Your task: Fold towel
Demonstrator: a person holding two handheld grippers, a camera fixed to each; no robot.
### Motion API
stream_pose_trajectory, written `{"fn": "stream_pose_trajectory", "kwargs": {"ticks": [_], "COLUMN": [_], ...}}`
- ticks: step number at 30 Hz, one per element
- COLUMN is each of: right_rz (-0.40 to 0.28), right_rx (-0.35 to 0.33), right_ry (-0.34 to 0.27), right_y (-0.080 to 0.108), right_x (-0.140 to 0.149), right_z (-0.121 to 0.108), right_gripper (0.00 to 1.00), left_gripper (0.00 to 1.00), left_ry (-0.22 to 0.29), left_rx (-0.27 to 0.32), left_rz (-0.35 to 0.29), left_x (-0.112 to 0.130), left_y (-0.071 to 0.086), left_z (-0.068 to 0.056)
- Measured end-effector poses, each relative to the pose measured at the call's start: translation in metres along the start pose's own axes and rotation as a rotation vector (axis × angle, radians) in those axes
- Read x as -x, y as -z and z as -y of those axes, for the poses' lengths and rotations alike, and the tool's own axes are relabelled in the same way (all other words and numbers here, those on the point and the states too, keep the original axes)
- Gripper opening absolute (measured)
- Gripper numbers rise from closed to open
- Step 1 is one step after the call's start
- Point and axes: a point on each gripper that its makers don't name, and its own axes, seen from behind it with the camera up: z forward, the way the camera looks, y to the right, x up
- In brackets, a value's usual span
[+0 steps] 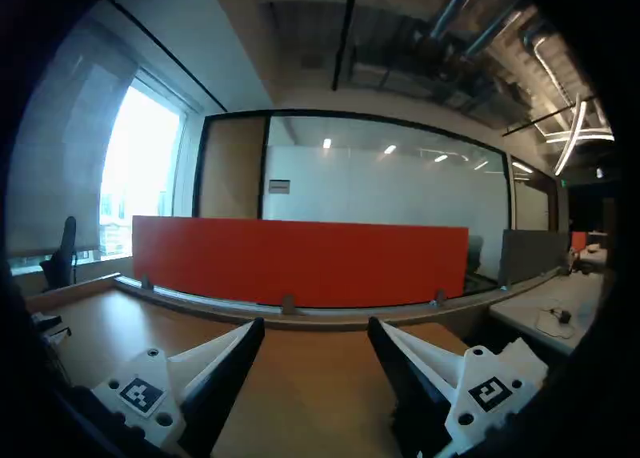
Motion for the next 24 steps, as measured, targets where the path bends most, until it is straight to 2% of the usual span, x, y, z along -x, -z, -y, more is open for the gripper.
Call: {"fn": "stream_pose_trajectory", "kwargs": {"ticks": [12, 18, 24], "right_rz": [-0.032, -0.036, -0.016], "right_rx": [0.01, -0.005, 0.008], "right_ry": [0.016, -0.03, -0.061], "right_y": [0.012, 0.015, 0.018], "right_x": [0.036, 0.061, 0.092], "right_z": [-0.008, -0.008, -0.015], "right_gripper": [1.0, 1.0, 1.0], "left_gripper": [0.81, 0.81, 0.81], "left_ry": [0.0, 0.001, 0.001], "left_rx": [0.0, 0.0, 0.0], "left_rz": [0.0, 0.0, 0.0], "left_x": [0.001, 0.001, 0.001], "left_y": [0.0, 0.0, 0.0], "left_z": [-0.001, -0.002, -0.002]}}
